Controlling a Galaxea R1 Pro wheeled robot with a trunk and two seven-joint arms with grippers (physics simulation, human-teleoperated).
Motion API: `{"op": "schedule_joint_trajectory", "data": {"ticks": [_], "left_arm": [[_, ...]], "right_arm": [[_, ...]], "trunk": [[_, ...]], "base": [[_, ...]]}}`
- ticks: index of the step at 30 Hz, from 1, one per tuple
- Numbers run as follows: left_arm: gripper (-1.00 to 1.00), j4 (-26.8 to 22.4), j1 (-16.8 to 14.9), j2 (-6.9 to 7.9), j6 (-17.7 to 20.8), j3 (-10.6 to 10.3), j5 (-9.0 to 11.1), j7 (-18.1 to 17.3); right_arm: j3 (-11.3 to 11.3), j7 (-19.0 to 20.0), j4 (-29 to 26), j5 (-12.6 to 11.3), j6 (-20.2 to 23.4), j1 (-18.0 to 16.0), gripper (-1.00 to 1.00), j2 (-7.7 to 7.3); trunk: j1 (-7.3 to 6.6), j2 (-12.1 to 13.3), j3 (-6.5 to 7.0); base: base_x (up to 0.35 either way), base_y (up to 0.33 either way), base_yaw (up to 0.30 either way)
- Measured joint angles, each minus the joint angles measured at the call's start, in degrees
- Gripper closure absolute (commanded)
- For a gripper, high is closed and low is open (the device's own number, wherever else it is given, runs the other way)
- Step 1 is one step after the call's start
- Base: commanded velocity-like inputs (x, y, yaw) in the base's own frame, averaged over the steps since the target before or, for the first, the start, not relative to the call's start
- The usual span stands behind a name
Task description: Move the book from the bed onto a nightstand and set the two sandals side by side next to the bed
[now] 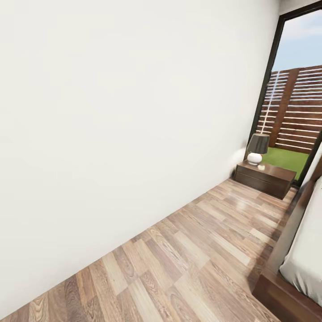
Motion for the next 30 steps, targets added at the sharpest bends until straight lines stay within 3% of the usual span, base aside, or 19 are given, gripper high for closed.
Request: {"op": "schedule_joint_trajectory", "data": {"ticks": [5, 14, 30], "left_arm": [[-1.0, 0.0, 0.0, -0.02, 0.0, 0.0, 0.0, 0.0], [-1.0, 0.0, 0.0, 0.06, -0.01, 0.03, 0.0, 0.0], [-1.0, 0.0, 0.0, -0.02, 0.0, 0.03, 0.0, 0.0]], "right_arm": [[0.03, 0.01, 0.0, 0.0, 0.0, 0.0, -1.0, 0.08], [0.03, 0.01, 0.01, 0.0, -0.01, -0.01, -1.0, 0.07], [0.03, 0.02, 0.0, 0.0, 0.0, -0.01, -1.0, -0.16]], "trunk": [[0.0, 0.0, 0.0], [0.0, 0.0, 0.0], [0.0, 0.0, 0.0]], "base": [[0.0, 0.0, 0.022], [0.0, 0.0, 0.195], [0.0, 0.0, 0.011]]}}
